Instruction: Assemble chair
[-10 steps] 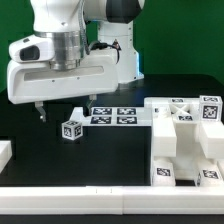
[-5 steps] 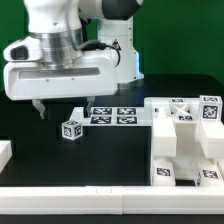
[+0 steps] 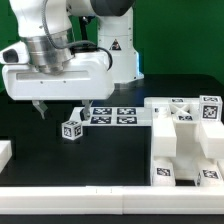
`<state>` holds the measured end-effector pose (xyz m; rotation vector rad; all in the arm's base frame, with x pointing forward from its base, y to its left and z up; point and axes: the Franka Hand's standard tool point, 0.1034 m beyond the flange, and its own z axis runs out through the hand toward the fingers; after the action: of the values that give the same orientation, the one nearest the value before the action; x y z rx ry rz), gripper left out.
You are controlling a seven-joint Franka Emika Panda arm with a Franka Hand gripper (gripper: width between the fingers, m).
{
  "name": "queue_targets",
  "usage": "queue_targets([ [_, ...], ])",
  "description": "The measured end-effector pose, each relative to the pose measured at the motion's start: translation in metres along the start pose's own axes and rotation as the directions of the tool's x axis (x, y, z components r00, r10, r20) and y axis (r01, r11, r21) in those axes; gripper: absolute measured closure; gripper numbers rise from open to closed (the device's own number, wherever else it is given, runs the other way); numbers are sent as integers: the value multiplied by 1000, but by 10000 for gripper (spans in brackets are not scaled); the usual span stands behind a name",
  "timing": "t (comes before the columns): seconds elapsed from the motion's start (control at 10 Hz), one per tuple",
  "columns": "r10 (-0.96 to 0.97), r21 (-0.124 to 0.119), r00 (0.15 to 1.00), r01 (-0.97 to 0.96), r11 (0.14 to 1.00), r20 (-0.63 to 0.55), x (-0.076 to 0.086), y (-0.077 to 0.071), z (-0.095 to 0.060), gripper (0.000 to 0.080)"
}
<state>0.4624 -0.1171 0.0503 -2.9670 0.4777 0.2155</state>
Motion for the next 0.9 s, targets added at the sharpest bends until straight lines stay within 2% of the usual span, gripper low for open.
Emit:
queue_targets([
  [0.2, 80, 60, 994, -85, 995, 77, 11, 11, -3, 151],
  [0.4, 97, 104, 951, -132, 986, 294, 6, 11, -4, 151],
  [0.5, 84, 115, 924, -136, 984, 372, 13, 11, -5, 151],
  [0.8, 48, 136, 833, -147, 980, 551, 4, 6, -1, 151],
  [0.9, 96, 120, 757, -225, 967, 646, 0, 6, 0, 151],
])
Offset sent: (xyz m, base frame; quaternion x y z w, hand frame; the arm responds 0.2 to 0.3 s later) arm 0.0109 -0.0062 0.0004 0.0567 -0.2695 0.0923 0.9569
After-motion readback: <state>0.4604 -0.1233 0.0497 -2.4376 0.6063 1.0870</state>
